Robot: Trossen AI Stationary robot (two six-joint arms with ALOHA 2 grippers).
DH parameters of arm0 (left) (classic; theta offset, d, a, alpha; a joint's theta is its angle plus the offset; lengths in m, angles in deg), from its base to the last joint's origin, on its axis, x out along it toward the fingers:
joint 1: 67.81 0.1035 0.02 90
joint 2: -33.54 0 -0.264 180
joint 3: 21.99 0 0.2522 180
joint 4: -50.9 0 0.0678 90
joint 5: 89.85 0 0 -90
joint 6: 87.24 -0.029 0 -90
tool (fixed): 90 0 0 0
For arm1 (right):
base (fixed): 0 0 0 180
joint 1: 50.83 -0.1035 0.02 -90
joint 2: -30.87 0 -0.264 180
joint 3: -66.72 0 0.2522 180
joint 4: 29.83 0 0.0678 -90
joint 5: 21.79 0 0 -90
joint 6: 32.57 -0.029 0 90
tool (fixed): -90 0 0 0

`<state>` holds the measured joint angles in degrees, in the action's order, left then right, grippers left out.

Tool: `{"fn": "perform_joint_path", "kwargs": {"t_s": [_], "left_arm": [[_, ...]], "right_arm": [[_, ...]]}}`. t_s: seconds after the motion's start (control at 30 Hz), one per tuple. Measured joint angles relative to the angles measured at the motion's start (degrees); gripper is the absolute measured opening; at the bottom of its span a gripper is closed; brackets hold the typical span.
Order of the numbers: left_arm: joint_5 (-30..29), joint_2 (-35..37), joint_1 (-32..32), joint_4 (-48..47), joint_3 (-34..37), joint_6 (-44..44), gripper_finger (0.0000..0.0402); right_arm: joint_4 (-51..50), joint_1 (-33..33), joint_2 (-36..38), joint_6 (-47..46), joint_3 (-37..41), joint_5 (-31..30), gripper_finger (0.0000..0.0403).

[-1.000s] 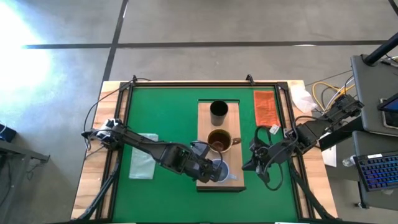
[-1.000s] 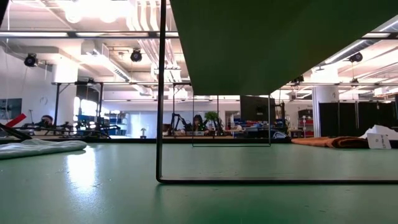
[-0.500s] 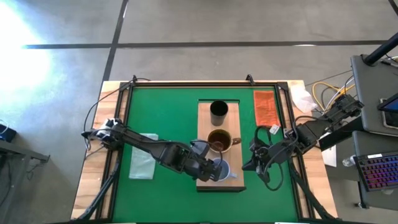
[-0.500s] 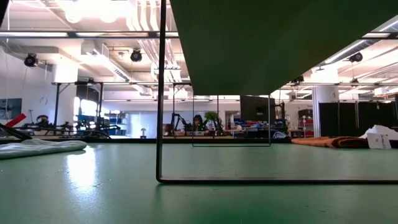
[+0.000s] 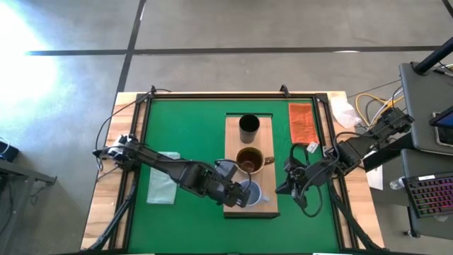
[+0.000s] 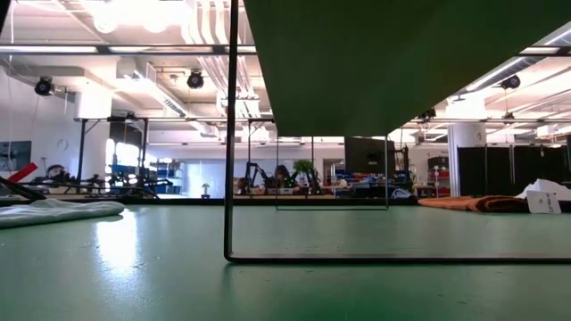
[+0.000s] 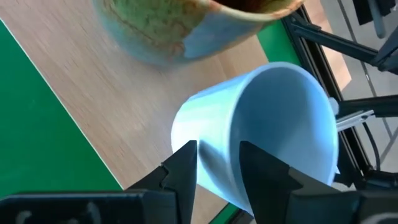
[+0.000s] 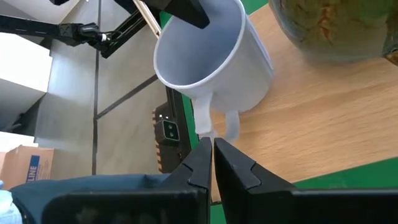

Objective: Stack small to large cups/mugs on shelf
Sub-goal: Put the blue cup on the shelf aligned with the green cup

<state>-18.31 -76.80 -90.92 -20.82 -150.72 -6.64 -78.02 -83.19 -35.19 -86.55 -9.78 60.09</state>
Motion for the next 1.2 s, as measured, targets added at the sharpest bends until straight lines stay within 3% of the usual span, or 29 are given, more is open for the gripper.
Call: {"fn": "perform_joint_path", "kwargs": {"t_s": [1.0, 1.2], "left_arm": [[1.4, 1.8, -0.6, 1.5, 0.0, -0.4, 0.0105], [-3.5, 3.5, -0.7, 0.2, 0.2, -2.1, 0.0105]], "right_arm": [[-0.1, 0.0, 0.0, 0.2, 0.0, -0.7, 0.0011], [-1.2, 0.0, 0.0, 0.2, 0.0, -0.7, 0.0011]]}}
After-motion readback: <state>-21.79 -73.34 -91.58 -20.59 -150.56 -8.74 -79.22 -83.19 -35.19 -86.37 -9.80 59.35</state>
